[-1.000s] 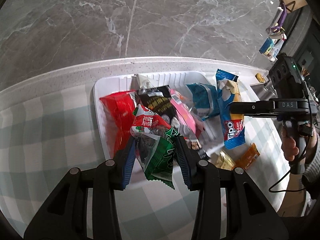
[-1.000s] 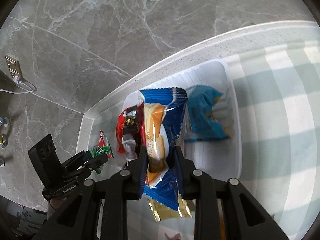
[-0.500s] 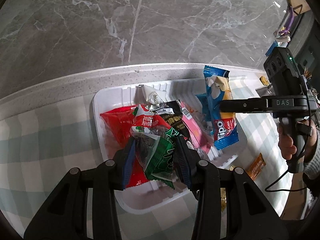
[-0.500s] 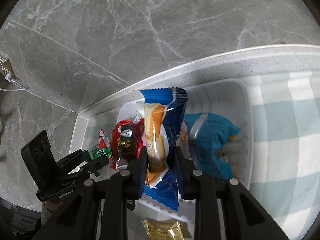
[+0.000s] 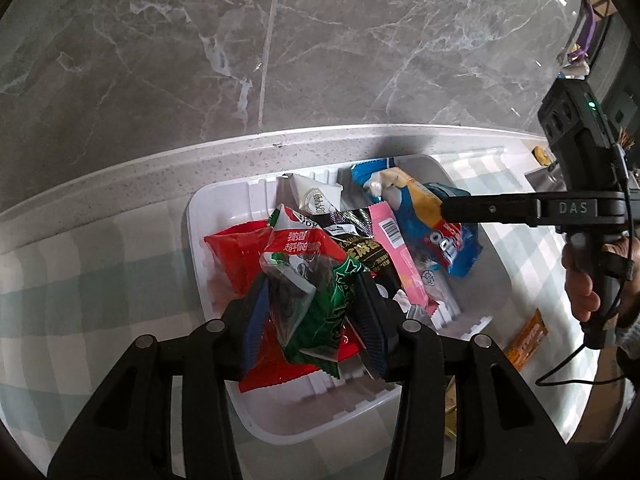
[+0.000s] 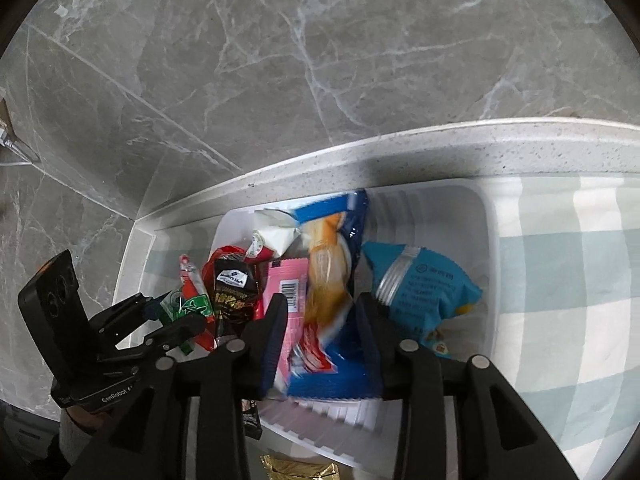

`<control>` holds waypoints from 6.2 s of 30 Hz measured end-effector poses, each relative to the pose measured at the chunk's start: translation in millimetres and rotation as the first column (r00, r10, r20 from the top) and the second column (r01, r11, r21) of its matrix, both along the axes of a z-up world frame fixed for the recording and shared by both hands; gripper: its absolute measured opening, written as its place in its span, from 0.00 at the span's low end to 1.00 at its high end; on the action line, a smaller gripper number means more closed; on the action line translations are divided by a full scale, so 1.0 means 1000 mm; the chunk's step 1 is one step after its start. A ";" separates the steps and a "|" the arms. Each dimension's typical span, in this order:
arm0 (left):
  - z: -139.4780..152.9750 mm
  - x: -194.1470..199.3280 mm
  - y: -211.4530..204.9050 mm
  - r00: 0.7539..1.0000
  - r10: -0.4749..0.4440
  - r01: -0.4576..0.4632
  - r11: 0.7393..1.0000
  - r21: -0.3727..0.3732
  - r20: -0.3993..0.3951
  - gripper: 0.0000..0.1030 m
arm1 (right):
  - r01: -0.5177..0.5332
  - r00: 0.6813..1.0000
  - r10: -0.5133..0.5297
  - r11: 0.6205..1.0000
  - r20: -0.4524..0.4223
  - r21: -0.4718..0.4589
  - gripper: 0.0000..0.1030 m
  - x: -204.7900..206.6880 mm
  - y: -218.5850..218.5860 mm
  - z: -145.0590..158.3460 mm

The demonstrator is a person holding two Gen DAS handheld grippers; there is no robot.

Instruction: Organize snacks

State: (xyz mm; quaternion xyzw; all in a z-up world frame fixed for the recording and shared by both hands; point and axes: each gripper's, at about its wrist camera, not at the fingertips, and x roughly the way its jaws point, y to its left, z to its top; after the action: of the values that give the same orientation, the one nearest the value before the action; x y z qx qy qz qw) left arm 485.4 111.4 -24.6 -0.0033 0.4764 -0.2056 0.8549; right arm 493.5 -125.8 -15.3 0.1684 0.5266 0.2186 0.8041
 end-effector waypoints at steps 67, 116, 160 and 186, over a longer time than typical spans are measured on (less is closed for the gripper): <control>0.031 -0.186 -0.063 0.970 -0.240 0.236 0.965 0.118 0.022 0.52 | -0.177 0.964 0.237 0.913 0.124 -0.368 0.50 -0.213 -0.032 0.004; -0.030 -0.160 -0.103 0.934 -0.342 0.355 0.917 0.182 -0.098 0.52 | -0.416 0.858 0.512 0.734 0.035 -0.537 0.57 -0.175 -0.017 -0.041; -0.051 -0.145 -0.135 0.880 -0.467 0.470 0.833 0.293 -0.085 0.52 | -0.518 0.805 0.592 0.670 -0.039 -0.533 0.64 -0.165 -0.004 -0.052; -0.055 -0.130 -0.126 0.898 -0.428 0.437 0.896 0.084 -0.106 0.29 | -0.266 0.963 0.271 0.944 0.001 -0.196 0.25 -0.145 -0.082 -0.021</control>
State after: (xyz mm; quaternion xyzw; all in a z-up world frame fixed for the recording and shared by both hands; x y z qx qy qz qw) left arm 355.0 -15.0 -79.4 0.1390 0.5110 -0.3647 0.7658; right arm 348.1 -208.1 -36.8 0.0127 0.5520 0.2759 0.7868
